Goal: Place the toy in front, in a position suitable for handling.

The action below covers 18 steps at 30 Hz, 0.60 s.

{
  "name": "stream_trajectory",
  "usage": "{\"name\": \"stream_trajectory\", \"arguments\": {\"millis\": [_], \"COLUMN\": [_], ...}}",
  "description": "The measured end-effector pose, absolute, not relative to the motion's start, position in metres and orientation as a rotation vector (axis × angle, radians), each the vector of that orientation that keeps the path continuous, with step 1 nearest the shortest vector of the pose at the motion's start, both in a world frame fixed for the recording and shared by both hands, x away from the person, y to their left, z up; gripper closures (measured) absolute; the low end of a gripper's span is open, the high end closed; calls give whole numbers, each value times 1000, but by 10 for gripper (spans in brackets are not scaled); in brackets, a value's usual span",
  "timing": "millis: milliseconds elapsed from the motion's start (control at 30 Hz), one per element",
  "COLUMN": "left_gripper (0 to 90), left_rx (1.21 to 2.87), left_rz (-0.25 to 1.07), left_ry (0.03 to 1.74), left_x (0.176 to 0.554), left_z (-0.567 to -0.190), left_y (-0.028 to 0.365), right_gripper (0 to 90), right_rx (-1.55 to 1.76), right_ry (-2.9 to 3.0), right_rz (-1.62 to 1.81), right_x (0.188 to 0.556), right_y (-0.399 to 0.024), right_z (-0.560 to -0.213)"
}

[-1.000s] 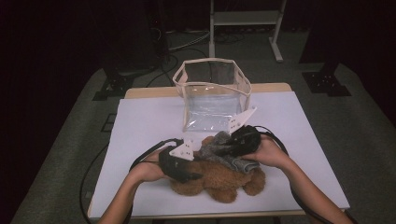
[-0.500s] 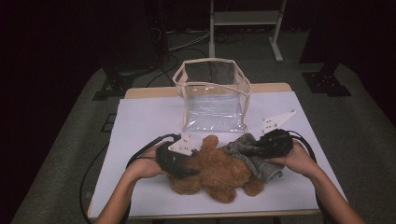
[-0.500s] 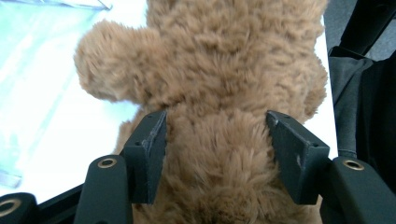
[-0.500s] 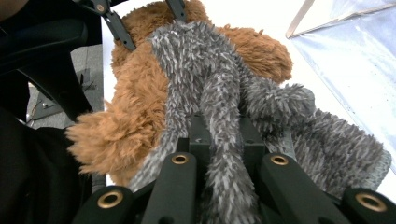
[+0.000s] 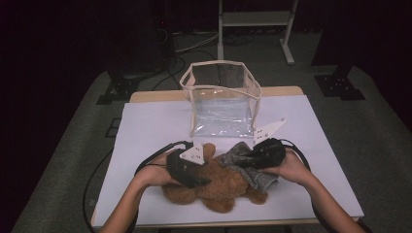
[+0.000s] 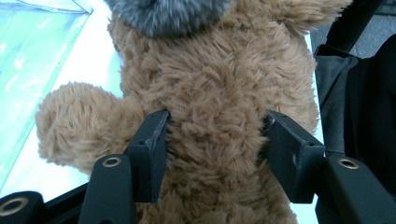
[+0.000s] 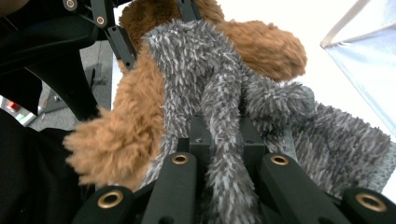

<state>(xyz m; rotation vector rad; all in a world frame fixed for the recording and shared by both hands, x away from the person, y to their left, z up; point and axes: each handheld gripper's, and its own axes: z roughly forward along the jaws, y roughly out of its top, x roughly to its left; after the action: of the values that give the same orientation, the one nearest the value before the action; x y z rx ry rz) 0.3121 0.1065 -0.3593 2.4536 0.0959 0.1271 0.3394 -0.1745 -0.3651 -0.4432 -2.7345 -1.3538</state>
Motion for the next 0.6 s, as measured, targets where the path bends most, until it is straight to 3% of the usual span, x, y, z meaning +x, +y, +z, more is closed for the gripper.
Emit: {"name": "stream_trajectory", "arguments": {"millis": [367,600], "left_gripper": [434,434], "left_rx": [2489,2488], "left_rz": [90,77], "left_ry": [74,61], "left_x": [310,308], "left_z": [-360,-361], "left_y": [102,104], "right_gripper": [801,801], "right_rx": [-564,-554], "right_ry": [-2766,-2756], "right_rz": [-1319,-1341], "right_x": [343,349], "right_y": [-206,-190], "right_z": [-378,-382]}}
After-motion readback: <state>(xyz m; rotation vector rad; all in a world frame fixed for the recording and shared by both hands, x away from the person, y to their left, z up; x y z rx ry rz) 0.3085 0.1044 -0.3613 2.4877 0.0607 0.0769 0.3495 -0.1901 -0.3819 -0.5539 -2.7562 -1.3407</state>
